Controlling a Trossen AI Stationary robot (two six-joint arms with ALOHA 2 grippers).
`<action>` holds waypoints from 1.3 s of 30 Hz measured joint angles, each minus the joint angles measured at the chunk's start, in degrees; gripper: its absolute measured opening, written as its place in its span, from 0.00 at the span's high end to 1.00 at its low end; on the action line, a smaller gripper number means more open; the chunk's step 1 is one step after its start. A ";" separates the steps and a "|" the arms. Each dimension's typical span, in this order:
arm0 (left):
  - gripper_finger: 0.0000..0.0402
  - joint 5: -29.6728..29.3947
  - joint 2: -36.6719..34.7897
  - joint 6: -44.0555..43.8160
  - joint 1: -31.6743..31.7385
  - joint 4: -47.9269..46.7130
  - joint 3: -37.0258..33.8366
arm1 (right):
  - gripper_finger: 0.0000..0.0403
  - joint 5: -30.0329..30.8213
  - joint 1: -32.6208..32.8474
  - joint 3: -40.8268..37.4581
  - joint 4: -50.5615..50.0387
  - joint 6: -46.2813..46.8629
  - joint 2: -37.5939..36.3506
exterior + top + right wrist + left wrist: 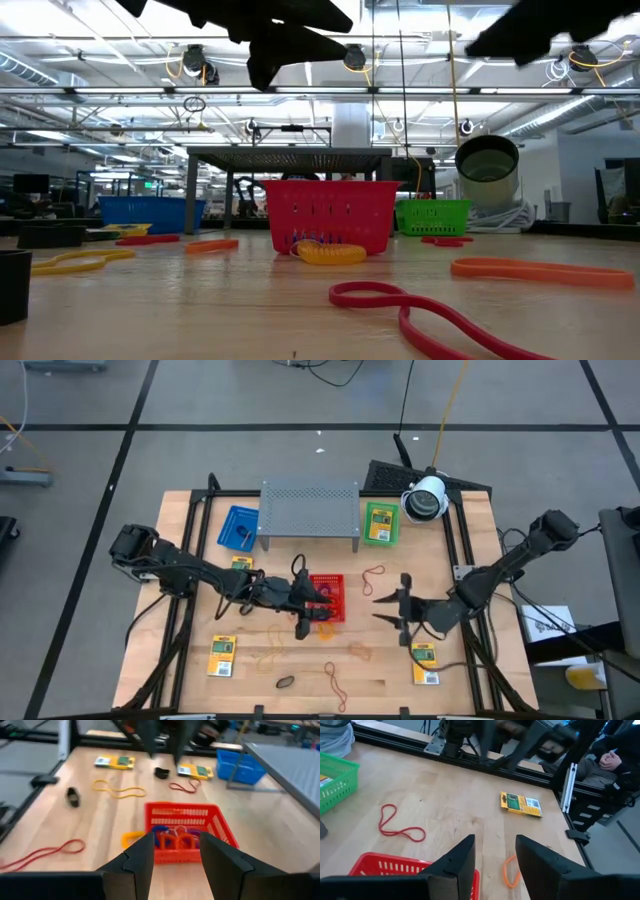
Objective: Pick & Place Office Desk Supplies
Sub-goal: Put the top right red rubber band into the blue basket
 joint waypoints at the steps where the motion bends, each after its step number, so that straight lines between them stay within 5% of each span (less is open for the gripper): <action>1: 0.63 0.01 0.00 0.29 0.28 0.01 0.00 | 0.64 0.27 -1.04 -1.94 2.85 0.65 0.40; 15: 0.63 -0.16 -0.22 0.98 2.56 -0.40 0.00 | 0.64 1.71 -9.45 -27.85 39.83 6.50 2.10; 39: 0.63 -0.24 -0.22 -0.71 2.56 -0.01 0.00 | 0.64 -0.62 -11.86 -30.04 32.51 8.45 2.16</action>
